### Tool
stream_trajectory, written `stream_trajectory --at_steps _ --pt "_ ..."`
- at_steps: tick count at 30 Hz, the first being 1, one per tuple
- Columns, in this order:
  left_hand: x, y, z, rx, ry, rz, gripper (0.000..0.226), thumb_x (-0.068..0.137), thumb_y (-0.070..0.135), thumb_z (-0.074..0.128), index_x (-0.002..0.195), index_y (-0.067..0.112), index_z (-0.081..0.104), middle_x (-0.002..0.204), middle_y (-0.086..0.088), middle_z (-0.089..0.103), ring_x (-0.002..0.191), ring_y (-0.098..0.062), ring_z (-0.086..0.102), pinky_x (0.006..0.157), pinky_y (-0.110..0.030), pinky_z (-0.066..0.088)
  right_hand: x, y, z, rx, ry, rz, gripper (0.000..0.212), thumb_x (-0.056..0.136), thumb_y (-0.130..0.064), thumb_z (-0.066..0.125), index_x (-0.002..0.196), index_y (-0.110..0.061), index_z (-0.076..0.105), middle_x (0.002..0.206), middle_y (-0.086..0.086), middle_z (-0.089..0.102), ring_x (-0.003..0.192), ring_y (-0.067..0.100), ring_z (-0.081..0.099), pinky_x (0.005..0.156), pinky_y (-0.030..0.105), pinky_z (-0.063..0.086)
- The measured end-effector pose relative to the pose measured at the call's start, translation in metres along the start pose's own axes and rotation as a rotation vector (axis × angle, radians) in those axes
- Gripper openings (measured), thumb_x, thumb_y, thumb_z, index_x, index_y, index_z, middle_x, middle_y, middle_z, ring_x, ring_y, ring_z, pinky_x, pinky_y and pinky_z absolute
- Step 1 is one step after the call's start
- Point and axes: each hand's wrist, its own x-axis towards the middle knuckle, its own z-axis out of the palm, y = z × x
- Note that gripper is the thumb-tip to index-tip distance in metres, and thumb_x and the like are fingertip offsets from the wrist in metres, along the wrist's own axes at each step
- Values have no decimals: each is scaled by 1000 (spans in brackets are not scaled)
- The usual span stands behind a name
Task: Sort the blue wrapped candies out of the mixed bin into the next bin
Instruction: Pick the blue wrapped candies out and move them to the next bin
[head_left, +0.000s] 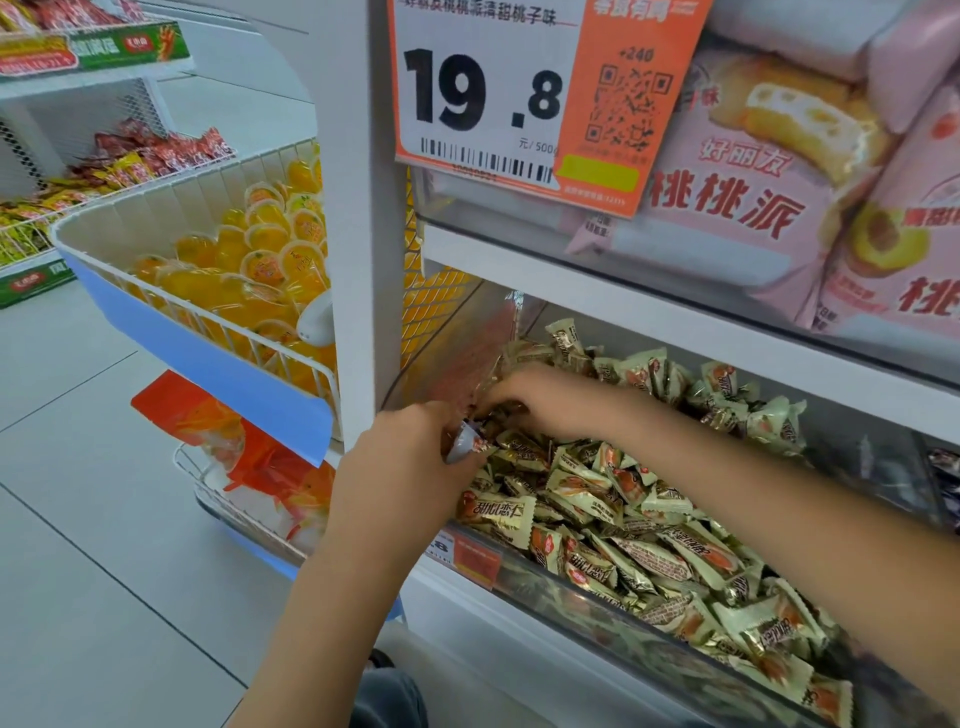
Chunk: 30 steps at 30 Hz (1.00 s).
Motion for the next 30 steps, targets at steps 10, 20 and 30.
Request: stream_trajectory --at_steps 10,20,30 --pt "2 -6 4 0 -32 19 16 81 34 66 78 18 62 66 3 58 61 -16 55 52 -28 47 21 2 12 -62 -39 20 43 81 -30 70 120 -18 56 117 1 60 102 22 57 75 29 47" --pt "3 -5 4 -41 -21 21 19 79 37 69 86 19 65 75 3 63 67 -16 58 61 -33 52 19 4 23 63 52 -3 33 90 -14 61 122 -19 56 127 2 57 114 22 52 79 23 33" --pt "6 -3 2 -110 -23 16 34 80 33 70 64 10 50 55 -4 48 49 -15 40 47 -25 29 -17 -2 -6 583 159 76 14 91 -15 60 103 -18 54 90 -14 46 51 13 48 38 21 41"
